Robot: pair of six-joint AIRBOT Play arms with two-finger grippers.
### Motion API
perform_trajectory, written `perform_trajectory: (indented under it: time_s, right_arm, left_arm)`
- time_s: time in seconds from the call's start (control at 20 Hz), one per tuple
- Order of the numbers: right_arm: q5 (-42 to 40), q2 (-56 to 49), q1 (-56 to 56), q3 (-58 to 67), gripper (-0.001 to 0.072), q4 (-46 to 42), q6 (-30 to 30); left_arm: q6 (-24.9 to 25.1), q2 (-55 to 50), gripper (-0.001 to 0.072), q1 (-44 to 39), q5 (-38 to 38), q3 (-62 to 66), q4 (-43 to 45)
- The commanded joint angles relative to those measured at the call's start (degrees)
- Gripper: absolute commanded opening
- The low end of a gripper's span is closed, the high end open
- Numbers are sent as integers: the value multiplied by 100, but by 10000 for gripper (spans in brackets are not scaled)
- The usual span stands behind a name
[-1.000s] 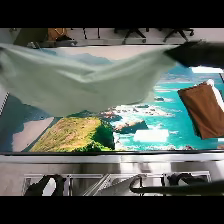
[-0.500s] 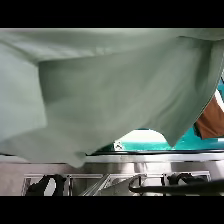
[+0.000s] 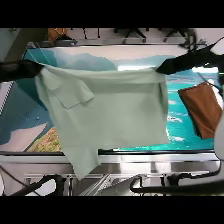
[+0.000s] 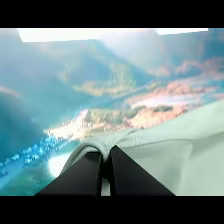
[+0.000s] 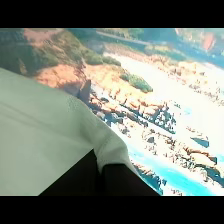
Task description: Fold the shirts.
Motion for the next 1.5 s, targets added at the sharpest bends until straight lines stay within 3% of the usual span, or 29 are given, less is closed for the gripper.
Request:
perform_trajectory:
  time_s: [0.0,0.15,0.35,0.6,0.8,0.85,0.95,1.0,1.05,1.1,1.3,1.45]
  right_arm:
    - [-861,-1294,-7,-87,18,7,-308]
    - [-1530,-1834,-9,-83,18,7,-402]
    - [-1545,-2059,-129,-85,18,-564,-367]
    - [-1613,-2059,-210,-85,18,-809,-439]
    - [-1954,-2059,-199,-85,22,-369,-433]
    - [-1950,-2059,-199,-85,42,-376,-411]
    - [-1860,-2002,-236,-83,332,-378,-227]
    - [-1729,-1917,-280,-83,371,-400,-94]
    - [-1578,-1814,-339,-83,371,-400,-17]
    - [-1368,-1676,-435,-85,371,-470,168]
    - [111,-1174,-1034,-299,361,-608,533]
    - [479,-669,-1427,-1193,361,-610,527]
  left_arm:
    - [284,-1421,15,-380,970,-219,234]
    - [245,-2485,15,-402,769,494,229]
    - [129,-3254,15,-389,367,1145,238]
    - [116,-3477,15,-396,131,1167,245]
    - [118,-3464,15,-415,79,1178,227]
    - [98,-3464,18,-420,37,1180,210]
    - [-249,-3464,21,-420,-232,1281,210]
    - [-369,-3464,133,-409,-492,1423,216]
    - [-483,-3464,532,-367,-811,1602,214]
    - [-743,-3462,708,-345,-1126,1825,223]
    - [-1379,-3206,708,-11,-2828,1985,240]
    - [-1392,-2312,708,291,-2806,361,761]
